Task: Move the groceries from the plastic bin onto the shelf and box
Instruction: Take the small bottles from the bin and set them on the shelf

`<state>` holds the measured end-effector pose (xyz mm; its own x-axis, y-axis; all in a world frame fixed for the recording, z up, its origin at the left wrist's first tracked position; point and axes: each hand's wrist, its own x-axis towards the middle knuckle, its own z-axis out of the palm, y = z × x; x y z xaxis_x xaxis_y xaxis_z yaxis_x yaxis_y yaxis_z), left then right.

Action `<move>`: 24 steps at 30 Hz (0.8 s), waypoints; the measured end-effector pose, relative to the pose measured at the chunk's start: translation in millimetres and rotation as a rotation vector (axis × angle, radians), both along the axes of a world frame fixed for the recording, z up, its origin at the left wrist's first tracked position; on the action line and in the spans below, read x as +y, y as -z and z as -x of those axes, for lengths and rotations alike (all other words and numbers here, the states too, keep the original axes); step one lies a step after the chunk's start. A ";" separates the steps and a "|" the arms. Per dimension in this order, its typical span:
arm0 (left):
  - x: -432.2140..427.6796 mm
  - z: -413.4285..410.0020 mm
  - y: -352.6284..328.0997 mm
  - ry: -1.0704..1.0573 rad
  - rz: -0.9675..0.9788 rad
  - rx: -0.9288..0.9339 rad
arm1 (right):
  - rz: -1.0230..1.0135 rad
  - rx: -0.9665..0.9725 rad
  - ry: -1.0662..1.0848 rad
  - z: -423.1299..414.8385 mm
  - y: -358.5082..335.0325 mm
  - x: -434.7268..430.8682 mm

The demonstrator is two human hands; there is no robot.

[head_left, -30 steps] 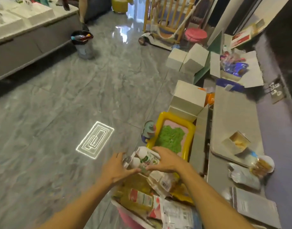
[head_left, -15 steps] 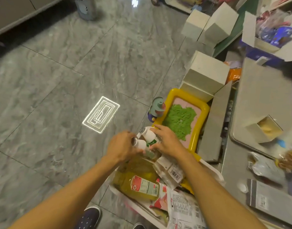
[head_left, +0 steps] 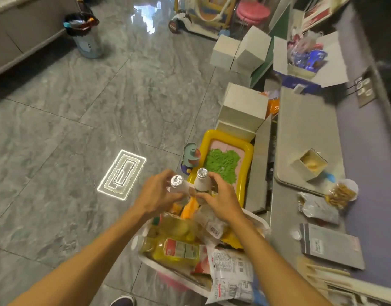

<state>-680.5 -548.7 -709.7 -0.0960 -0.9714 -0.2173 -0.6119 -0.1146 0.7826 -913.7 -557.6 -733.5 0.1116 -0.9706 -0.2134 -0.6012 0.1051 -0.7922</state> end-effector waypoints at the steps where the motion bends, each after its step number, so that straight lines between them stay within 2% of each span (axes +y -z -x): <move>1: -4.1 2.4 -18.6 0.016 0.011 0.031 | 0.021 -0.017 0.044 4.1 -19.9 1.3; 7: -27.3 31.4 -179.1 0.128 0.166 0.109 | 0.190 -0.071 0.288 40.3 -187.0 15.5; 12: -37.9 56.7 -326.5 0.308 0.280 0.197 | 0.337 -0.050 0.436 65.0 -346.1 45.7; 16: -22.7 82.0 -440.7 0.511 0.391 0.242 | 0.455 -0.001 0.581 73.6 -462.3 103.4; 19: -1.0 107.3 -504.4 0.679 0.463 0.280 | 0.508 0.046 0.705 75.2 -524.9 163.3; 24: 69.7 159.4 -568.2 0.914 0.512 0.342 | 0.597 0.157 0.962 76.4 -580.4 279.2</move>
<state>-839.9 -479.0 -141.5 -0.8027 -0.4708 0.3660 -0.0426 0.6575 0.7523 -990.1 -278.3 -153.1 -0.7198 -0.5905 0.3650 -0.5724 0.2074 -0.7933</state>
